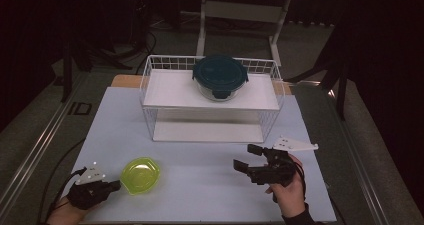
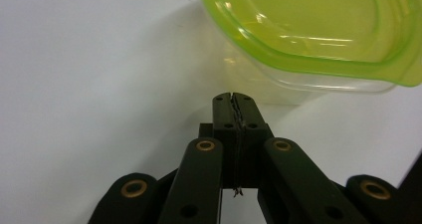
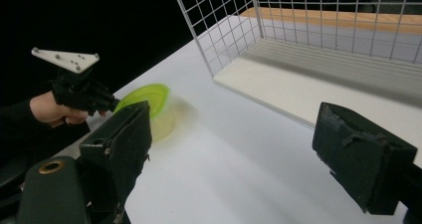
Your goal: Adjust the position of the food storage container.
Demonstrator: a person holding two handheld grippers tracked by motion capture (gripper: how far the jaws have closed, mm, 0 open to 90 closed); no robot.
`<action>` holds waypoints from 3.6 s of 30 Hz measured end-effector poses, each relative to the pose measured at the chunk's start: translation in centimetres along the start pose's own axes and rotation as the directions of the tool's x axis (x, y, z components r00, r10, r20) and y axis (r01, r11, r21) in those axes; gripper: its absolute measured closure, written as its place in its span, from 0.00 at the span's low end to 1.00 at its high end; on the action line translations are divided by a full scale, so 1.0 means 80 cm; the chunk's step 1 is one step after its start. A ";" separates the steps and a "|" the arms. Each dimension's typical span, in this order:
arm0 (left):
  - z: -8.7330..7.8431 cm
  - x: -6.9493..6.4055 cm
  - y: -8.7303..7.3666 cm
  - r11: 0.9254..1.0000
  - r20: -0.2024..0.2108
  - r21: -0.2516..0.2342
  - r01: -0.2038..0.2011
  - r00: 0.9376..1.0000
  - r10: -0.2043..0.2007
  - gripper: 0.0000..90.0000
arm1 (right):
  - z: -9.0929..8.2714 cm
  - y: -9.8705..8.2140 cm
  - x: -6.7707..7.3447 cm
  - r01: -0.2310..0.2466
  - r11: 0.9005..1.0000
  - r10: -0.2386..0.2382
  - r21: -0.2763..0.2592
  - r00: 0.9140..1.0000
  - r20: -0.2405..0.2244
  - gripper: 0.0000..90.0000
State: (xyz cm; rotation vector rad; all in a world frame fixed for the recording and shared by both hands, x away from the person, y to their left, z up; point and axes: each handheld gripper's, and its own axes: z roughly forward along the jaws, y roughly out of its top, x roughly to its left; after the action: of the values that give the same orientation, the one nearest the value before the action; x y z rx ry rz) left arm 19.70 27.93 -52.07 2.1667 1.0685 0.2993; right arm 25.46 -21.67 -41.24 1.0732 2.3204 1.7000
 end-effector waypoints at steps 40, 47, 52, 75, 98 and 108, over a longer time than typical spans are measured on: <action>0.046 -0.017 0.039 1.000 0.061 0.014 -0.001 0.998 0.000 0.98 | -0.006 -0.009 -0.004 -0.006 1.000 0.005 0.019 1.000 0.011 0.17; 0.062 -0.019 0.056 1.000 0.071 0.019 -0.008 0.997 0.007 0.98 | -0.010 -0.013 -0.006 -0.017 1.000 0.017 0.020 1.000 0.010 0.17; 0.076 -0.022 0.071 1.000 0.075 0.018 -0.008 0.997 0.007 0.99 | -0.013 -0.013 -0.005 -0.014 1.000 0.014 0.018 1.000 0.010 0.17; 0.094 -0.040 0.088 0.999 0.105 0.014 -0.031 0.994 0.029 0.98 | -0.012 -0.018 -0.007 -0.021 0.999 0.021 0.027 1.000 0.004 0.17; 0.143 -0.061 0.134 0.997 0.137 0.027 -0.069 0.988 0.065 0.98 | -0.022 -0.024 -0.013 -0.034 0.999 0.034 0.021 0.999 0.011 0.17; 0.165 -0.077 0.156 0.996 0.157 0.018 -0.088 0.984 0.084 0.98 | -0.020 -0.027 -0.015 -0.039 0.999 0.039 0.026 0.999 0.011 0.17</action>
State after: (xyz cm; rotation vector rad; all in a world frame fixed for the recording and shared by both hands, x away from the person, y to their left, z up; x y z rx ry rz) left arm 29.70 11.60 -52.75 2.2221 0.8978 0.1526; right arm 24.59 -23.91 -42.88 1.1368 2.3368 1.6779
